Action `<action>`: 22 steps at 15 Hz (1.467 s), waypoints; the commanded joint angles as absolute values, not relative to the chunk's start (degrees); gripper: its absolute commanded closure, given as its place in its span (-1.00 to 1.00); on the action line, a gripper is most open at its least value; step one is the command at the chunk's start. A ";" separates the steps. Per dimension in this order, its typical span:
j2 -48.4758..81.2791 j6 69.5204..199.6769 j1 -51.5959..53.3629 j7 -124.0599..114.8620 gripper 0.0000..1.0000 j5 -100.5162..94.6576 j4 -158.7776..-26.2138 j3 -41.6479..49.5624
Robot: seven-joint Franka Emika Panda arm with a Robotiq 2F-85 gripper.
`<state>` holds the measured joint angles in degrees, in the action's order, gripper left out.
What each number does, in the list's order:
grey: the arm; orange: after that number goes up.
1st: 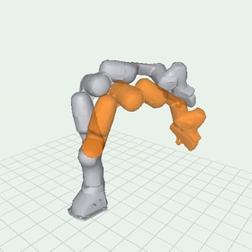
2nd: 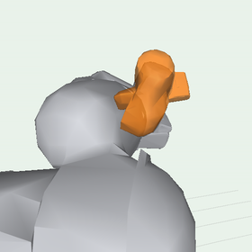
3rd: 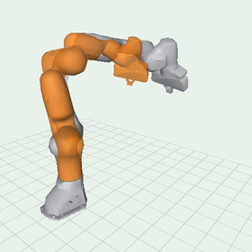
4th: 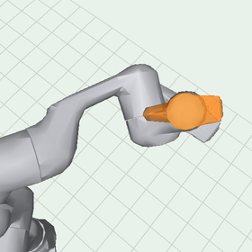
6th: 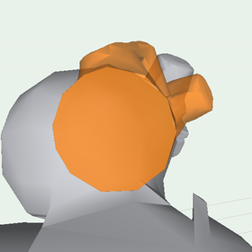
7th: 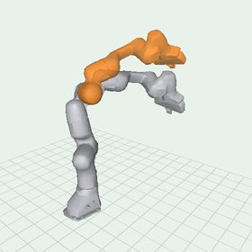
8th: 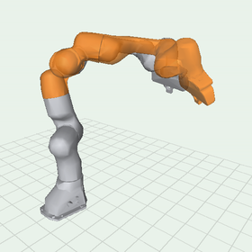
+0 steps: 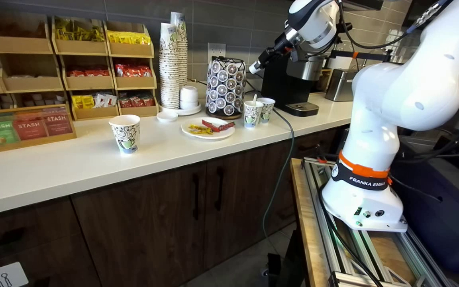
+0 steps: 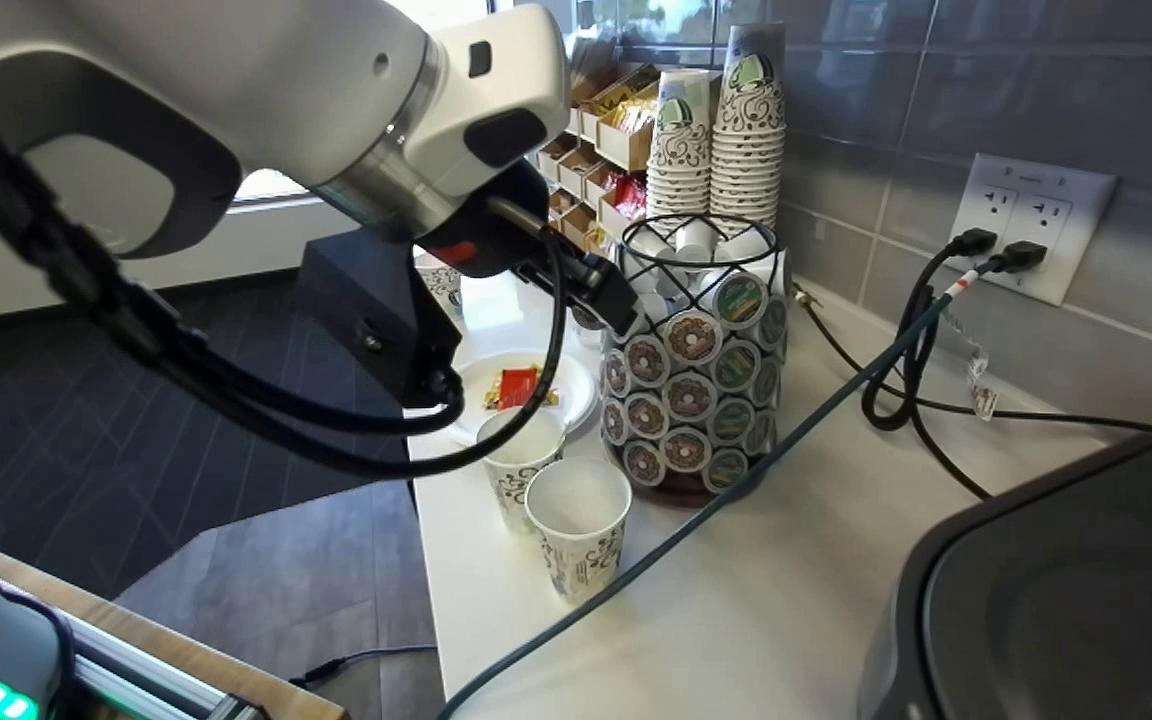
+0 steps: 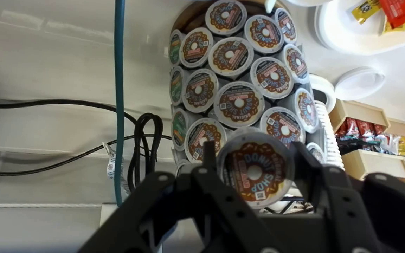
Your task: Pick up the coffee pod and put it on the coffee pod rack
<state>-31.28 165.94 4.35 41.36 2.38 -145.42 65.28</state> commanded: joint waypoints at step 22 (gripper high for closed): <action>-35.58 179.60 21.71 31.97 0.42 0.27 -145.79 79.15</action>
